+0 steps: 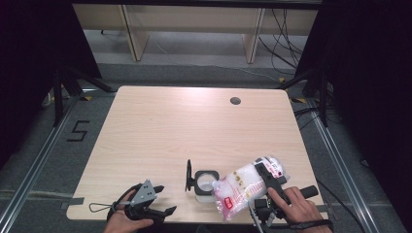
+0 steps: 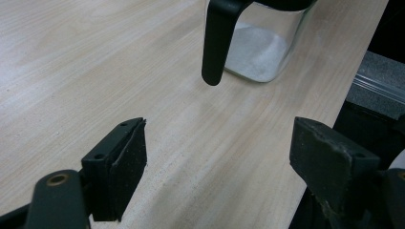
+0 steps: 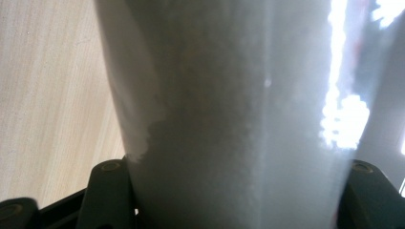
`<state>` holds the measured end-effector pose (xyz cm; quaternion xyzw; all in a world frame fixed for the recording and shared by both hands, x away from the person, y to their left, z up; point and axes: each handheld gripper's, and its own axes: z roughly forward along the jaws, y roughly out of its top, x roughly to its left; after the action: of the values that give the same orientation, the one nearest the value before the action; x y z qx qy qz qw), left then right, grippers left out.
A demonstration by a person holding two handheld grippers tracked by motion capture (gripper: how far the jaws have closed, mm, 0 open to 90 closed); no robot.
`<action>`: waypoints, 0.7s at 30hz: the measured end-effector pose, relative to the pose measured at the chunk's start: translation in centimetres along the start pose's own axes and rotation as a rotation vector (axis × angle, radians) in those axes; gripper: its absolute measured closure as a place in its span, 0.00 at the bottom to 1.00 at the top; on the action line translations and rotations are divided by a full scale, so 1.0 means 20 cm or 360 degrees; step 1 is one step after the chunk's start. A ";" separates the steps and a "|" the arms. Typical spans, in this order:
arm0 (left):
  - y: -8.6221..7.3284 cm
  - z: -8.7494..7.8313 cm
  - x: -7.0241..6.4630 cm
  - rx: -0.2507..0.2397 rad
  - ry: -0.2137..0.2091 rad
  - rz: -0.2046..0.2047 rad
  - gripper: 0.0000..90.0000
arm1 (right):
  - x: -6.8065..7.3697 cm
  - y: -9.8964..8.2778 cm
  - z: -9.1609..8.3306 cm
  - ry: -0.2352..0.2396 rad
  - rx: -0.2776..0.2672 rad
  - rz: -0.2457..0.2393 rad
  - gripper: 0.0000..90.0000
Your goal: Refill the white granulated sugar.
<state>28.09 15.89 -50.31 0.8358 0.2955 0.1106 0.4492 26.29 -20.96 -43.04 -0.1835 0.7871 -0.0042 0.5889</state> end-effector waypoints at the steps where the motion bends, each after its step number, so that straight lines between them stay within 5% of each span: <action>1: 0.00 0.00 0.00 0.0002 -0.0001 0.0024 0.22 | 0.00 0.00 0.00 0.0017 0.0004 -0.0034 0.46; 2: 0.00 0.00 0.01 -0.0007 0.0003 0.0037 0.22 | 0.01 0.01 0.00 0.0036 0.0024 0.0019 0.46; 4: 0.00 0.00 0.00 -0.0001 0.0012 -0.0005 0.22 | 0.00 0.01 -0.01 0.0045 0.0033 0.0006 0.46; 9: 0.00 0.00 0.01 0.0002 -0.0002 0.0033 0.22 | 0.00 0.00 0.00 -0.0009 0.0013 -0.0011 0.46; 11: 0.00 0.00 0.01 0.0004 -0.0001 0.0037 0.22 | -0.01 0.01 -0.01 0.0049 0.0065 -0.0027 0.46; 13: 0.00 0.00 0.00 0.0007 0.0005 -0.0003 0.22 | 0.01 0.00 -0.01 -0.0002 0.0030 0.0054 0.46; 14: 0.00 0.00 0.00 0.0007 0.0006 -0.0003 0.22 | -0.01 0.00 0.00 0.0010 0.0012 -0.0046 0.46; 15: 0.00 0.00 0.00 0.0007 0.0005 -0.0004 0.22 | 0.00 0.00 -0.01 0.0055 0.0060 0.0044 0.46; 16: 0.00 0.00 0.00 0.0003 -0.0001 0.0019 0.22 | 0.00 0.00 0.00 -0.0008 0.0015 0.0005 0.46; 21: 0.00 0.00 0.00 -0.0007 0.0005 -0.0004 0.22 | 0.01 -0.01 -0.01 0.0024 0.0019 0.0088 0.46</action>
<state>28.07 15.87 -50.33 0.8343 0.2970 0.1119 0.4508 26.22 -21.18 -43.06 -0.1581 0.7963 0.0060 0.5839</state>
